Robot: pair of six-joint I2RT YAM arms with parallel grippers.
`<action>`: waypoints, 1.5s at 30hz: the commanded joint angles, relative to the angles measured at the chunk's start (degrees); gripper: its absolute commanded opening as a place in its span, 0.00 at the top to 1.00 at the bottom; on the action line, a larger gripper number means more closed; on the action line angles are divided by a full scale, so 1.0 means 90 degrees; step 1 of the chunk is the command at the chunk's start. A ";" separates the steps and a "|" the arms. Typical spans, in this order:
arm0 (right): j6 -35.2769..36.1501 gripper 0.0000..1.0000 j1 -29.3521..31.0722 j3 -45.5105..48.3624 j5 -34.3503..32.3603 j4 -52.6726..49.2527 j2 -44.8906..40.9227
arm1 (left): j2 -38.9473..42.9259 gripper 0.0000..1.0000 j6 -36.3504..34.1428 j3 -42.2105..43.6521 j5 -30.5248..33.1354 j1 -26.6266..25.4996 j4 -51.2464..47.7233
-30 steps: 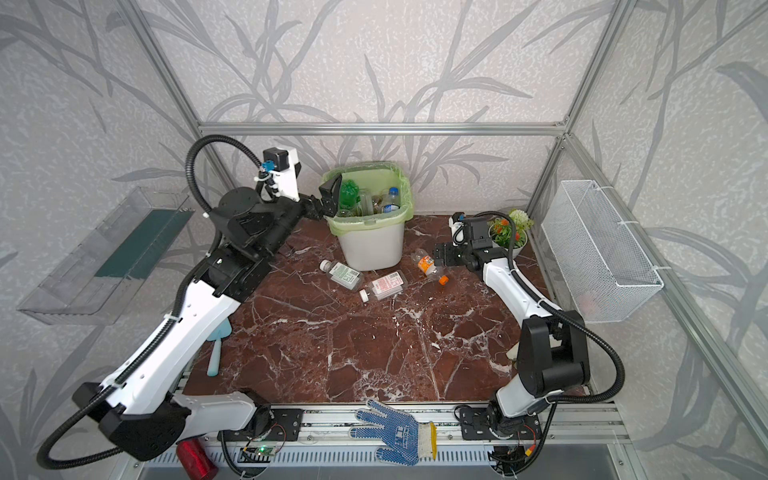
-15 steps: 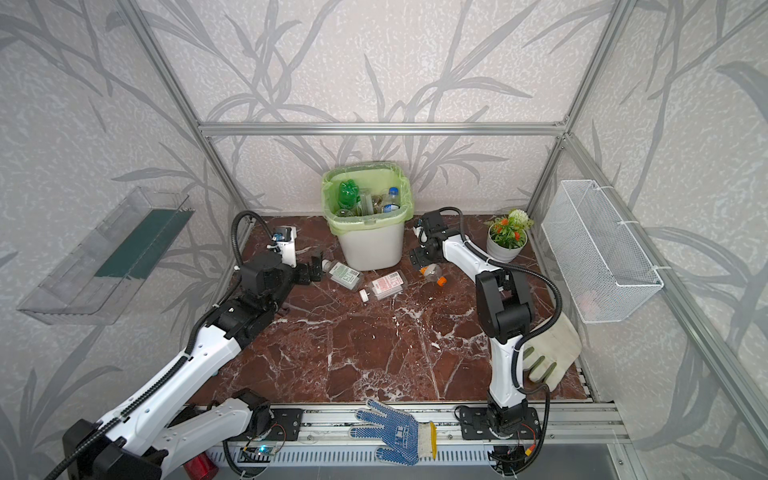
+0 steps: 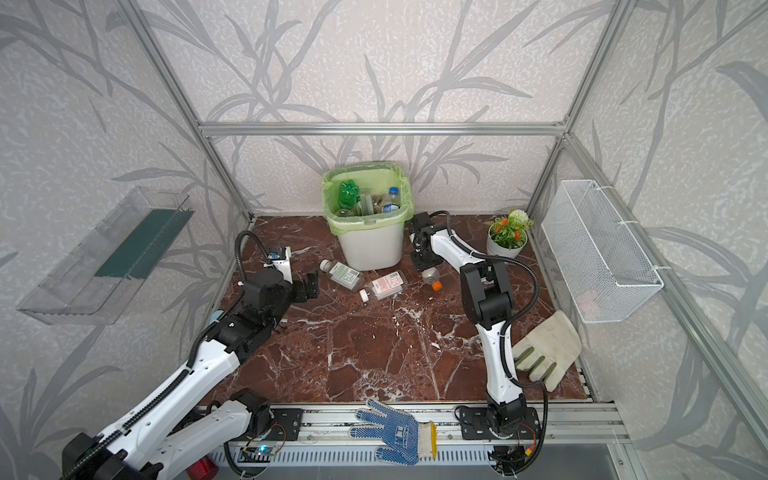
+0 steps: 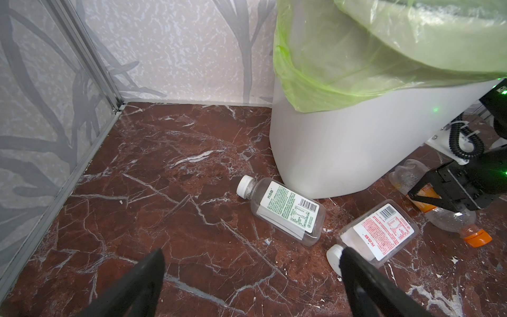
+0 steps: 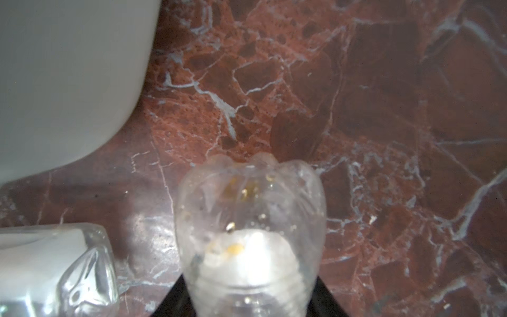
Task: Throw the plastic bottles in the bin
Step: 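Grasp the orange-capped bottle with the right gripper while the left withdraws, then lift the orange-capped bottle with the right gripper over the bin and release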
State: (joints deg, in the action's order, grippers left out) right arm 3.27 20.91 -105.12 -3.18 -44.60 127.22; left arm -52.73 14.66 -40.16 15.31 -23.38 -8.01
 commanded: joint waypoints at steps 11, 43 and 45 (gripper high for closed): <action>-0.0380 0.53 -0.0262 -0.0176 0.0148 0.1562 -0.4293 | -0.1103 0.01 0.0596 0.0293 0.0282 0.0322 0.0362; -0.0649 0.07 0.1166 -0.4697 0.0088 0.0582 -0.1856 | -0.1532 0.01 0.0824 0.0411 -0.0216 0.0380 0.0451; -0.0621 0.06 0.1169 -0.4603 0.0136 0.0525 -0.1932 | -0.1561 0.01 0.0852 0.0412 -0.0230 0.0378 0.0449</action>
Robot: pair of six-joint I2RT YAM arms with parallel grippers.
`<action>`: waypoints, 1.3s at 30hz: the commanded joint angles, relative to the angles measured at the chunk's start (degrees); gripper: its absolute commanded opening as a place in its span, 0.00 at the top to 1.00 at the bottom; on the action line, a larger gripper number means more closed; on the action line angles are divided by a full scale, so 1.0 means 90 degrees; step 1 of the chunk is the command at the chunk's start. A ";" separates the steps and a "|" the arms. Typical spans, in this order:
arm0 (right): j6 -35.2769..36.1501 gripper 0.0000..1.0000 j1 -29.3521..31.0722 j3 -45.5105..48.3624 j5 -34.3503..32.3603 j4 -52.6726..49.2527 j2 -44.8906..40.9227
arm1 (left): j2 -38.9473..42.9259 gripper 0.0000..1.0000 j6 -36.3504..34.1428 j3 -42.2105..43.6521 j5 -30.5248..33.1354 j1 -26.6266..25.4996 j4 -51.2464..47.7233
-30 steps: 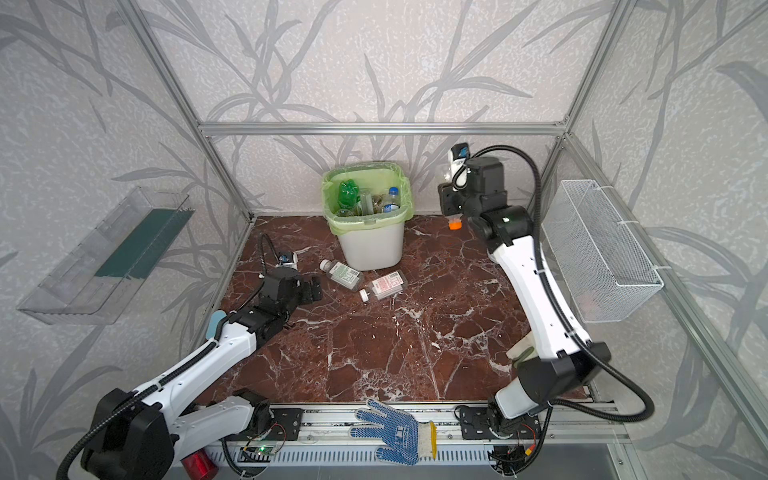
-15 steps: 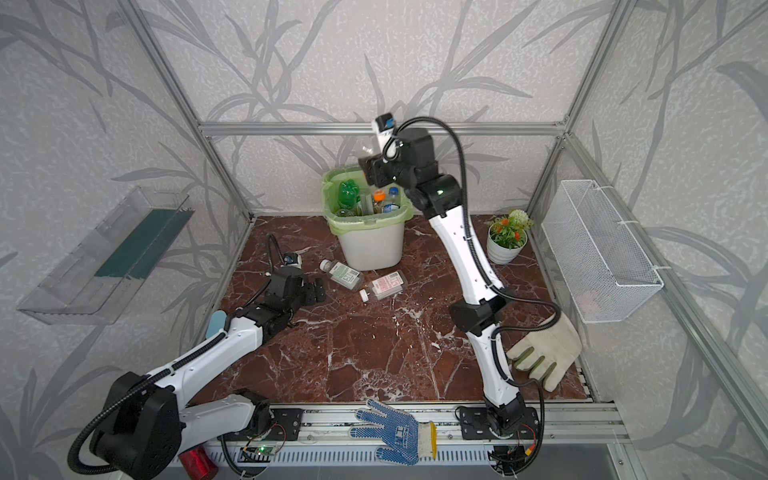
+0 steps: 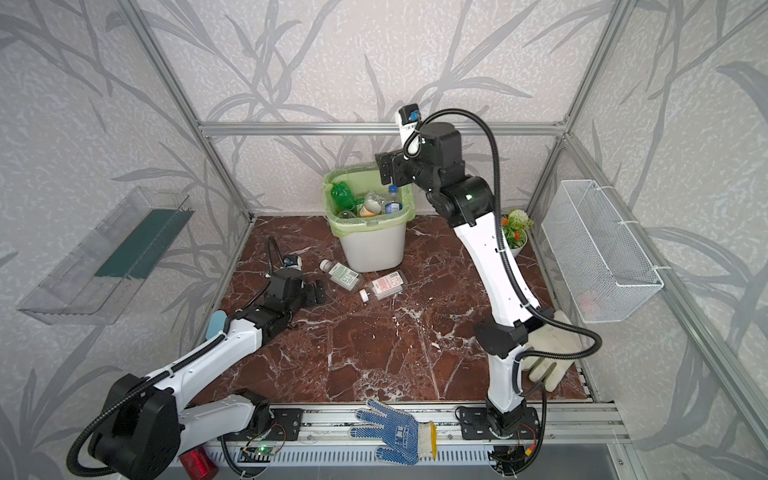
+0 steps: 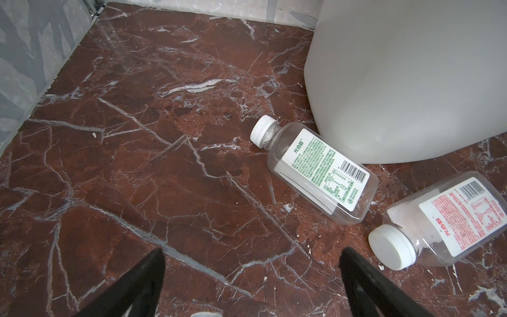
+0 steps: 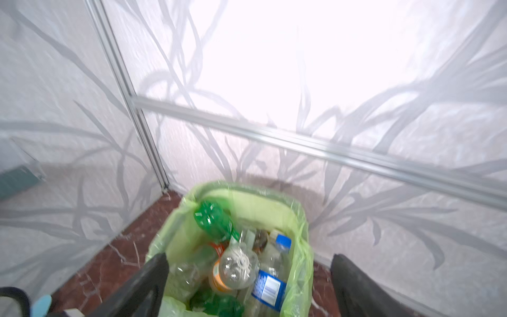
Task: Throw the plastic bottles in the bin
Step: 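Lift the orange-capped bottle with the right gripper over the bin and release, then grasp the red-labelled white-capped bottle with the left gripper while the right withdraws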
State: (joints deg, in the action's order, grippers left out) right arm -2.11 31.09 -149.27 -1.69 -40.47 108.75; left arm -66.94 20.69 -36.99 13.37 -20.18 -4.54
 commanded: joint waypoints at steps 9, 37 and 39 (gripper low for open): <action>-0.0475 0.01 -0.0008 0.4292 -0.0513 0.1089 -0.1758 | 0.0018 0.01 -0.0225 0.0107 -0.0207 0.0026 0.0138; -0.2957 0.00 -0.2859 1.2435 0.1208 0.2712 -0.5933 | -0.4835 0.06 -0.3040 -0.4467 -0.1109 -0.2182 -0.1691; -0.2993 0.00 -0.2929 1.2527 0.1260 0.2692 -0.5978 | -0.4993 0.07 -0.2979 -0.4559 -0.1300 -0.2184 -0.1733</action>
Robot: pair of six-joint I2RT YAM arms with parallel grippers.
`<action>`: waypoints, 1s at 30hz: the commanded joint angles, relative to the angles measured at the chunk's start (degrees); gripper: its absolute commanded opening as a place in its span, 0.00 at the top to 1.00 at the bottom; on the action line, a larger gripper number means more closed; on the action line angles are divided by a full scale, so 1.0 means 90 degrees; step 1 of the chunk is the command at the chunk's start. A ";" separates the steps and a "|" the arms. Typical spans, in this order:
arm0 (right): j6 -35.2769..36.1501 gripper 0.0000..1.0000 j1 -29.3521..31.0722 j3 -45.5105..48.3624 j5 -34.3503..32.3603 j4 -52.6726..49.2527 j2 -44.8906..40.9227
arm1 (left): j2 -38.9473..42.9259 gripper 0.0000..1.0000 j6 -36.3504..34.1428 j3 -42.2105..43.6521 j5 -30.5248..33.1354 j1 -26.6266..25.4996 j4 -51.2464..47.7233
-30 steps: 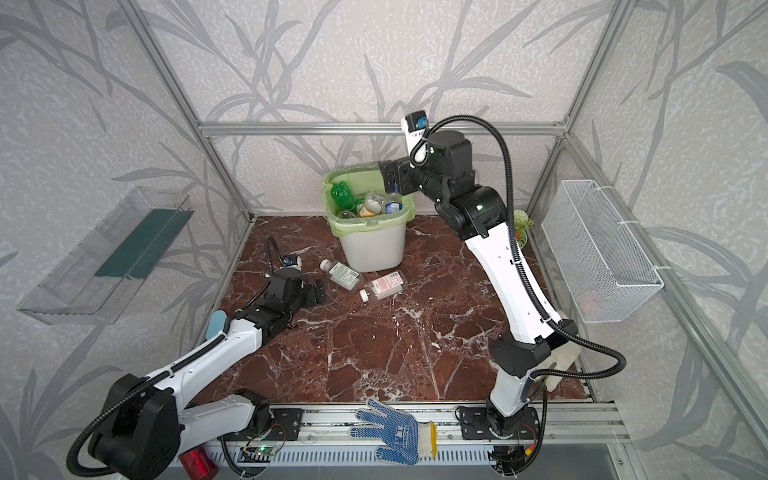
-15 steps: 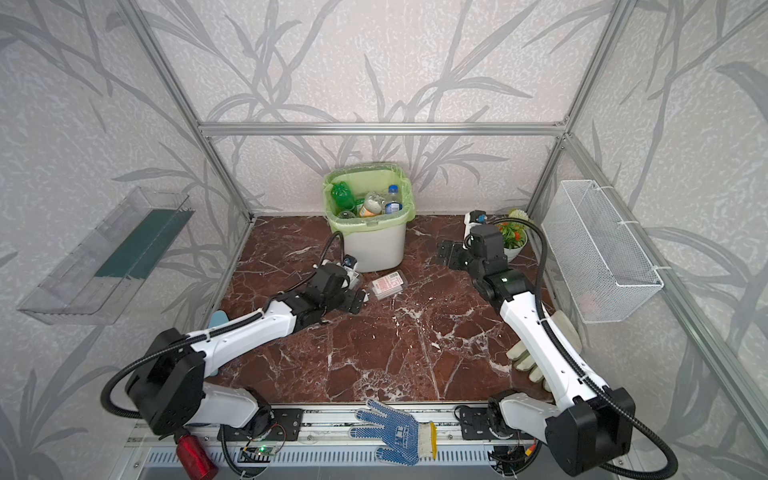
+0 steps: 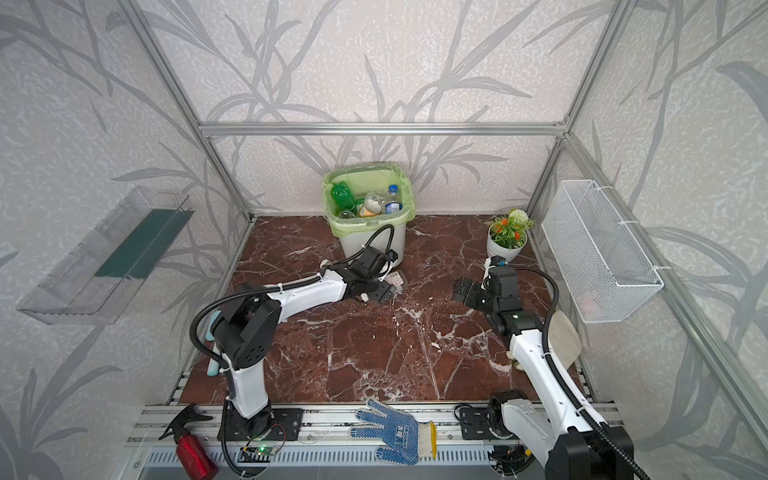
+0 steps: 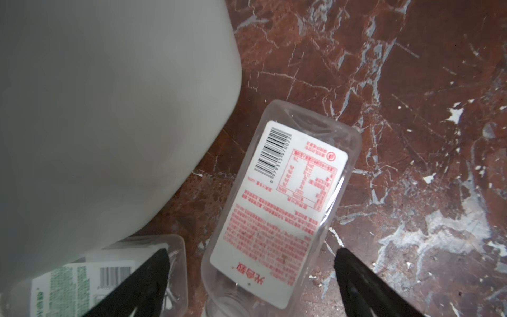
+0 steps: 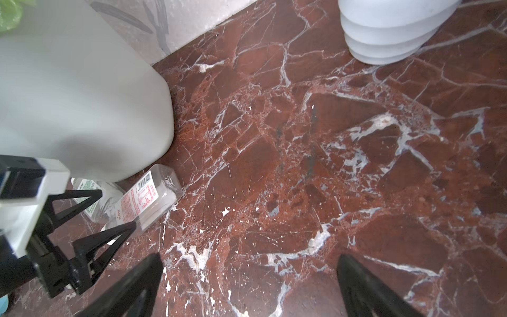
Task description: Throw the plastic bottles in the bin
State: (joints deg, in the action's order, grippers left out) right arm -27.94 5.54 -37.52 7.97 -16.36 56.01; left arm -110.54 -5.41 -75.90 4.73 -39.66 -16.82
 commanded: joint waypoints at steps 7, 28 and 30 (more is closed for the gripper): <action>-0.0313 0.00 -0.0141 0.0296 0.0379 0.0027 -0.0038 | -0.0228 0.14 0.0687 -0.0377 -0.1547 -0.0148 -0.0511; -0.0429 0.03 0.1878 -0.1004 -0.0529 0.0029 0.2545 | 0.1577 0.01 0.2607 0.1009 -0.0841 -0.0582 0.0511; -0.0366 0.03 0.2127 -0.1268 -0.0610 -0.0019 0.2881 | 0.2044 0.01 0.2754 0.1542 -0.0624 -0.0564 0.0778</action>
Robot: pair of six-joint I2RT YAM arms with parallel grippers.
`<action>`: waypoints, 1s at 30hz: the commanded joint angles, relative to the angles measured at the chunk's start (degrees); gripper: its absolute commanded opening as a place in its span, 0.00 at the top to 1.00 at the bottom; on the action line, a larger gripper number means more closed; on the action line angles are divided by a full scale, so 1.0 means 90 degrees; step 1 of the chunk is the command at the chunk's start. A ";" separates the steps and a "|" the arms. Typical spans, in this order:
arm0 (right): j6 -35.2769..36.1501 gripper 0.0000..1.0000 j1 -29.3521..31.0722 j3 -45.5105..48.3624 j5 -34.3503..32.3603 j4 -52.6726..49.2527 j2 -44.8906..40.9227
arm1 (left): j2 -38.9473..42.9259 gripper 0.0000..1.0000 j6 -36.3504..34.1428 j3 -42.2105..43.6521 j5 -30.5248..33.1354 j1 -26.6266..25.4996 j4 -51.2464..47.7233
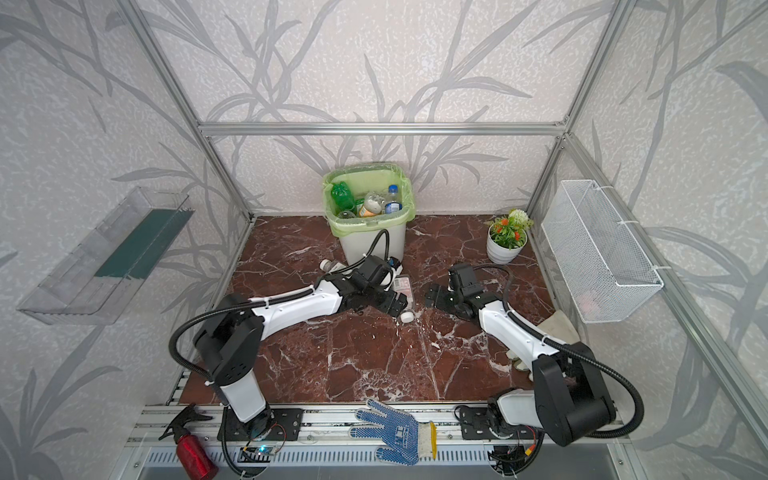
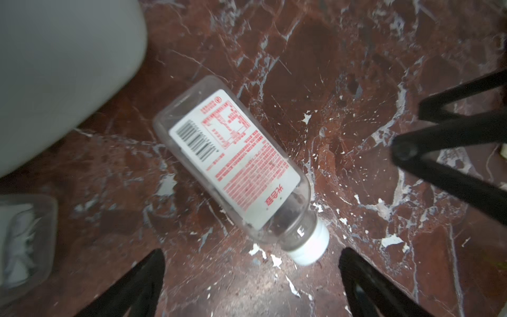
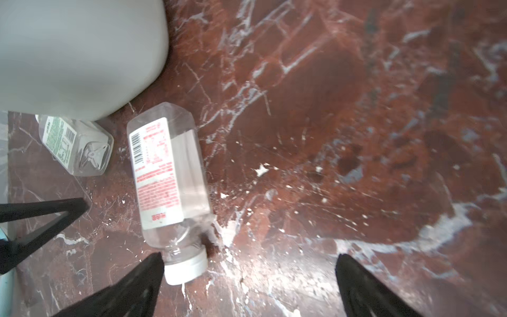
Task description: Throw the plastic bottles in the bin
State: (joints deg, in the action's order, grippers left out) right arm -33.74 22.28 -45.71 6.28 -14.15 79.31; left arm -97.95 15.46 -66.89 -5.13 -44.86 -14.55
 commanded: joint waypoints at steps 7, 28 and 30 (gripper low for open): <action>0.0903 0.03 0.1147 -0.1335 -0.0881 -0.0542 0.1370 | 0.2403 0.01 0.1248 0.2447 0.2114 0.0161 0.0875; 0.2435 0.29 0.1521 -0.3858 -0.1425 -0.2227 0.4007 | 0.4566 0.01 0.1884 0.3996 0.2206 0.1908 0.0088; 0.2415 0.37 0.1521 -0.3794 -0.1464 -0.2198 0.3873 | 0.4500 0.01 0.1881 0.3988 0.2176 0.1939 0.0125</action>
State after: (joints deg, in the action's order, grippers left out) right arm -12.62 35.68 -79.33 -5.32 -31.00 115.42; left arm -56.90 30.87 -31.46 13.63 -27.92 -12.60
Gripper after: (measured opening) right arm 0.661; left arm 0.993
